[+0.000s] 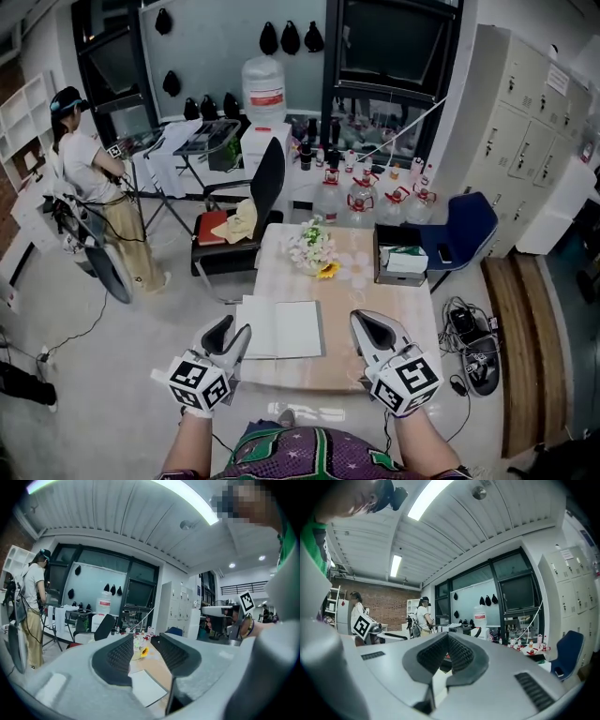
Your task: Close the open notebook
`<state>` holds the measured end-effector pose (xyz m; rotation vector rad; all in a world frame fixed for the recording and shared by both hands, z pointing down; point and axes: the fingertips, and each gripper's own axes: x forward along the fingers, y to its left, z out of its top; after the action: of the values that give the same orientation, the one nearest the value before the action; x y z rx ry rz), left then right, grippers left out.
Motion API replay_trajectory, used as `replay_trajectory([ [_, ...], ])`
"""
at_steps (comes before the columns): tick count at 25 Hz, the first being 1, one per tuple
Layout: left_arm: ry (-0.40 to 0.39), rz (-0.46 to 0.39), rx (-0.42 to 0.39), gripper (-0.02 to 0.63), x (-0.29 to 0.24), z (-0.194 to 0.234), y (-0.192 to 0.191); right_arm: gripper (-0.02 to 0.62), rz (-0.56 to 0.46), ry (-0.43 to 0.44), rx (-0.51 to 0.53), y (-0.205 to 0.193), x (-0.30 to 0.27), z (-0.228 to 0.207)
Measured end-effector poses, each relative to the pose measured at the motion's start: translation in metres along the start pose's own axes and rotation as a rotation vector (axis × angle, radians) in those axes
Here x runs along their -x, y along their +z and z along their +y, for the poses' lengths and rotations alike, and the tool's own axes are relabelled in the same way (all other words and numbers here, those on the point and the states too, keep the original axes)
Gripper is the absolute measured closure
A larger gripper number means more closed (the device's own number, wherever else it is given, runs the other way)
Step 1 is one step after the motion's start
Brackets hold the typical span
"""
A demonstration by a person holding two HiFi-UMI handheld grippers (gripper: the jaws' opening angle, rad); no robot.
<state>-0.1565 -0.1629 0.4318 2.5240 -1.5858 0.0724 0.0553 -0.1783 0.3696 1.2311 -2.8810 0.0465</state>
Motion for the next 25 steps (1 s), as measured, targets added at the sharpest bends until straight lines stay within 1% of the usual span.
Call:
replay_trajectory([
  [4,0.003,0.048,0.014,0.439,-0.018,0.017,-0.02,0.595,0.016,-0.02,0.003,-0.003,-0.009,0.0],
  [8,0.018,0.11,0.042,0.439,-0.034,0.036,-0.052,0.595,0.029,-0.009,0.003,-0.015,-0.021,0.006],
  [12,0.024,0.17,0.065,0.439,-0.049,0.054,-0.084,0.595,0.054,-0.016,-0.005,-0.027,-0.033,0.012],
  [20,0.01,0.287,0.047,0.439,-0.087,0.088,-0.144,0.595,0.097,-0.051,-0.022,-0.047,-0.061,0.018],
  [25,0.02,0.334,0.108,0.439,-0.105,0.111,-0.179,0.595,0.12,-0.077,-0.042,-0.06,-0.076,0.02],
])
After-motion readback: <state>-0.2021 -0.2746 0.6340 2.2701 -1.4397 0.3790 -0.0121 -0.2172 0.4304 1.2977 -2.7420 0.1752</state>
